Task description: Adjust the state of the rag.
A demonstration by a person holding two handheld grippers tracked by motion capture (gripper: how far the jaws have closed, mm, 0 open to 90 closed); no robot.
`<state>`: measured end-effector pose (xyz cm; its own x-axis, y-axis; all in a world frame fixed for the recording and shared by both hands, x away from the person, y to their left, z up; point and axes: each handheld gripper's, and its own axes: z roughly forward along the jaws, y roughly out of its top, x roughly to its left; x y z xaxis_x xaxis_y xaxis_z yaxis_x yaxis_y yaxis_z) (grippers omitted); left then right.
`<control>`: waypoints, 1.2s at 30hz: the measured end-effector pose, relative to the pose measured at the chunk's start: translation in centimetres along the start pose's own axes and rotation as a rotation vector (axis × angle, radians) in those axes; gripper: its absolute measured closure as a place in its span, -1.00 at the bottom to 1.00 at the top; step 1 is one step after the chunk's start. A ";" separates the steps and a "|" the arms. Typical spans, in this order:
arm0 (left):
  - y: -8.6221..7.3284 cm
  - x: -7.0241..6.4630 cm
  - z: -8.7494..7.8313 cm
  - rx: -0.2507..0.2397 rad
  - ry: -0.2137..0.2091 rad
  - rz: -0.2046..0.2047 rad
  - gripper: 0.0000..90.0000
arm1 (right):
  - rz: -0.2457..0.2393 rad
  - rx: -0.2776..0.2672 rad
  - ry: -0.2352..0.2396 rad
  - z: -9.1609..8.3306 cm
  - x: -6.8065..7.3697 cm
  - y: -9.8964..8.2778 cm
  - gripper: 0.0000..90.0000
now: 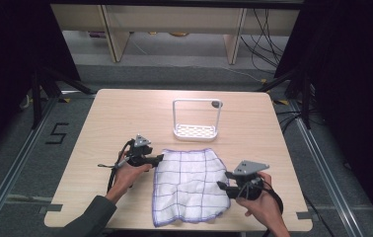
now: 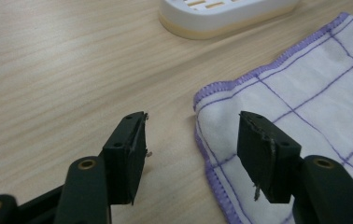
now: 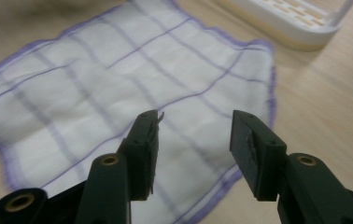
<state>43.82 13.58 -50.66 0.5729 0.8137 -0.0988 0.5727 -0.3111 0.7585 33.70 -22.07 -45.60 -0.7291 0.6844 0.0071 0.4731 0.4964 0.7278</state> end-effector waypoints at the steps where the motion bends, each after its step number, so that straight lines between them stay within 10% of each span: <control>1: 0.2 0.1 0.2 -0.006 0.007 -0.008 -0.07 | 0.011 -0.002 -0.020 0.6 -0.7 0.3 0.16; 11: 0.4 -0.5 2.0 0.011 -0.036 -0.002 0.07 | 0.086 0.053 -0.100 6.6 -6.3 4.0 0.14; 19: 0.2 -1.1 2.4 -0.017 -0.093 0.043 0.85 | 0.094 0.133 -0.069 10.7 -6.9 4.5 0.38; 23: 0.4 -0.9 1.9 -0.038 -0.077 0.050 0.90 | 0.055 0.132 -0.054 10.3 -6.5 4.6 0.89; 36: 2.7 0.6 -0.3 -0.140 -0.049 0.043 0.89 | -0.054 0.033 -0.071 8.3 -5.6 7.2 0.91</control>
<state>45.56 13.35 -48.50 0.6246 0.7754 -0.0929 0.4619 -0.2709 0.8445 45.36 -17.89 -46.09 -0.7178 0.6916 -0.0807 0.4510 0.5501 0.7028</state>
